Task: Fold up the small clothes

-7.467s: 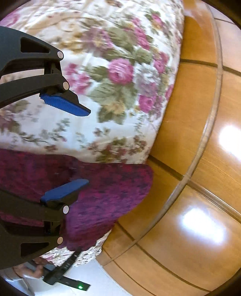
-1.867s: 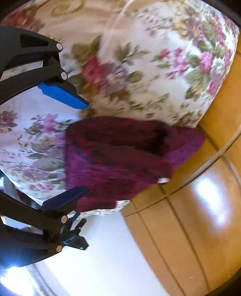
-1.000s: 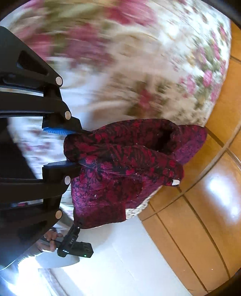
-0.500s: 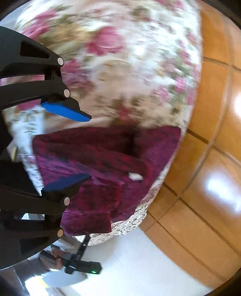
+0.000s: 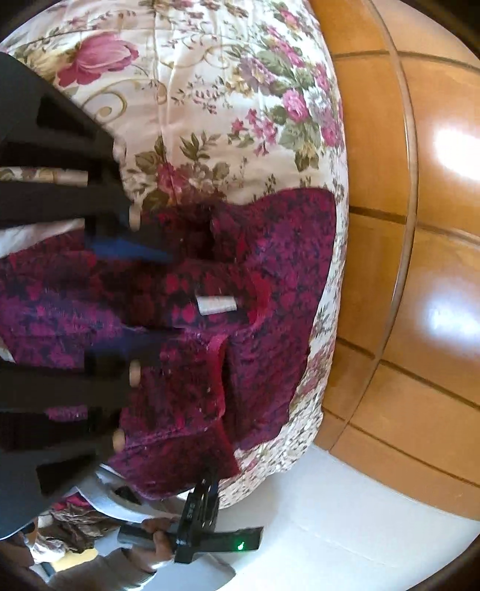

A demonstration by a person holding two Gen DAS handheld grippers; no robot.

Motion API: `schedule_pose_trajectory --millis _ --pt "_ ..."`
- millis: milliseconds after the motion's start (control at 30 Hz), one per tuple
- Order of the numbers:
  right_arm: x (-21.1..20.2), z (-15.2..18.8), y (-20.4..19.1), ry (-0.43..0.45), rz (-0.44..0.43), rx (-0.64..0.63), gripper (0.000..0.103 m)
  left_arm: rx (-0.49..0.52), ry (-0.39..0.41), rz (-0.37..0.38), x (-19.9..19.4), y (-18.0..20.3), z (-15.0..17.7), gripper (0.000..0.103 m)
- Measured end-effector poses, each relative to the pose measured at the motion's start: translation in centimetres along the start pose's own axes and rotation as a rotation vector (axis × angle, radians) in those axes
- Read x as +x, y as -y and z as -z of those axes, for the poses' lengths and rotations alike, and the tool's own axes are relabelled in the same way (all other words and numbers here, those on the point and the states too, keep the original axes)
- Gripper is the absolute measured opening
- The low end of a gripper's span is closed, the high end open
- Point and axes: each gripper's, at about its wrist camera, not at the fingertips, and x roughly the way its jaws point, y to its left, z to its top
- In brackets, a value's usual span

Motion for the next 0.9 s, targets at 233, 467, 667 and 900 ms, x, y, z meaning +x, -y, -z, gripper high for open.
schedule_pose_trajectory --millis 233,467,667,900 --pt "-3.6 0.3 -0.3 0.054 -0.045 0.028 0.018 -0.047 0.095 0.011 -3.1 -0.5 1.1 0.015" --pt "-6.6 -2.1 0.1 0.148 -0.091 0.071 0.018 -0.038 0.192 0.036 -5.9 0.4 -0.9 0.014" --pt "-6.6 -5.6 0.9 0.209 -0.073 0.062 0.018 -0.015 0.225 0.003 -5.3 0.0 -4.0 0.014" --pt "-0.5 -11.6 3.3 0.202 0.002 0.098 0.018 -0.039 0.211 -0.106 0.3 -2.1 -9.3 0.013"
